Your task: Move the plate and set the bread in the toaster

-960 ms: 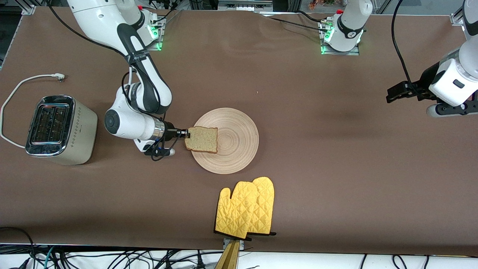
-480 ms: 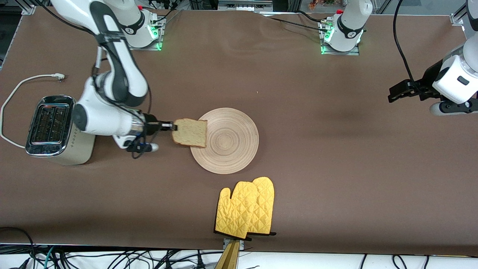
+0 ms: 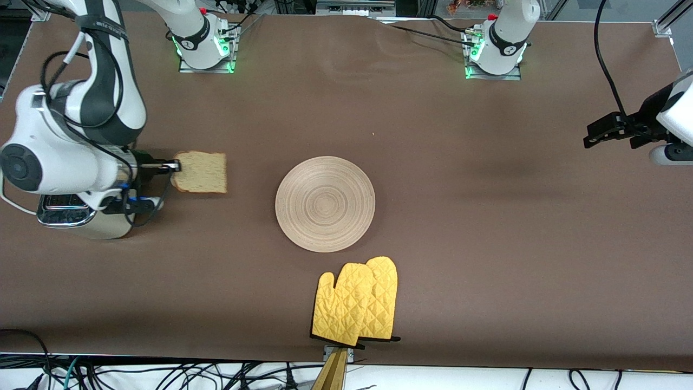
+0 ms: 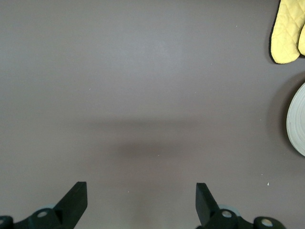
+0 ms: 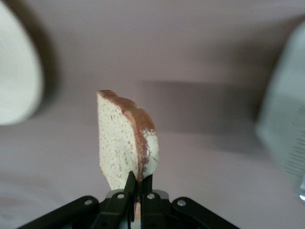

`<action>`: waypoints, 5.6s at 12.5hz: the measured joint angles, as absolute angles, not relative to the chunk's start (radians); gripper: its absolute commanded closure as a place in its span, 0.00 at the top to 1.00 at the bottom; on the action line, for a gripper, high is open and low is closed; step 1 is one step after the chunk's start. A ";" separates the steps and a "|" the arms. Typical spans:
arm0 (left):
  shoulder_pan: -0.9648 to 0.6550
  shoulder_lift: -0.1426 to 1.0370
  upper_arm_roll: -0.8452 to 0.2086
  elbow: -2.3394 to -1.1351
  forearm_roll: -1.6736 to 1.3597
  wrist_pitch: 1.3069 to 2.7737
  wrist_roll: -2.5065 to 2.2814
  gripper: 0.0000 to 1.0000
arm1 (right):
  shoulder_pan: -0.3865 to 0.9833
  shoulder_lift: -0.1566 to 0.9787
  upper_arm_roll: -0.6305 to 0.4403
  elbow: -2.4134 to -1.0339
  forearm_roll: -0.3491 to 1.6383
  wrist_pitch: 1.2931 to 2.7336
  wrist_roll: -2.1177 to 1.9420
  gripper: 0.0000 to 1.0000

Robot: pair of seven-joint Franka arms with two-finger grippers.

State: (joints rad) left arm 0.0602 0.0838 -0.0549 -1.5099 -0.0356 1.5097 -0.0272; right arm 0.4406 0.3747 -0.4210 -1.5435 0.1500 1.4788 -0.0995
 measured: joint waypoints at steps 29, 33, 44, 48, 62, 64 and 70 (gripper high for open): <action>0.053 0.084 -0.070 -1.508 -0.036 1.510 -0.013 1.00 | 0.393 0.481 -0.581 -1.439 -0.394 1.565 -0.238 0.00; 0.053 0.084 -0.070 -1.508 -0.036 1.510 -0.013 1.00 | 0.376 0.489 -0.580 -1.439 -0.393 1.565 -0.239 0.00; 0.053 0.084 -0.070 -1.508 -0.036 1.510 -0.013 1.00 | 0.388 0.543 -0.567 -1.439 -0.392 1.617 -0.209 0.11; 0.053 0.084 -0.070 -1.508 -0.036 1.510 -0.013 1.00 | 0.399 0.542 -0.567 -1.435 -0.392 1.617 -0.200 1.00; 0.055 0.085 -0.067 -1.507 -0.036 1.510 -0.013 1.00 | 0.435 0.225 -0.602 -1.462 0.061 1.408 -0.212 1.00; 0.055 0.085 -0.067 -1.507 -0.036 1.510 -0.013 1.00 | 0.438 0.208 -0.598 -1.474 0.061 1.409 -0.218 1.00; 0.055 0.085 -0.066 -1.507 -0.036 1.510 -0.013 1.00 | 0.173 0.171 -0.281 -1.488 0.038 1.409 -0.230 1.00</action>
State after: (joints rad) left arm 0.0549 0.0847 -0.0661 -1.5072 -0.0356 1.5098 -0.0133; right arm 0.1728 0.1713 -0.2813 -1.4881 0.0382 1.4093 -0.2303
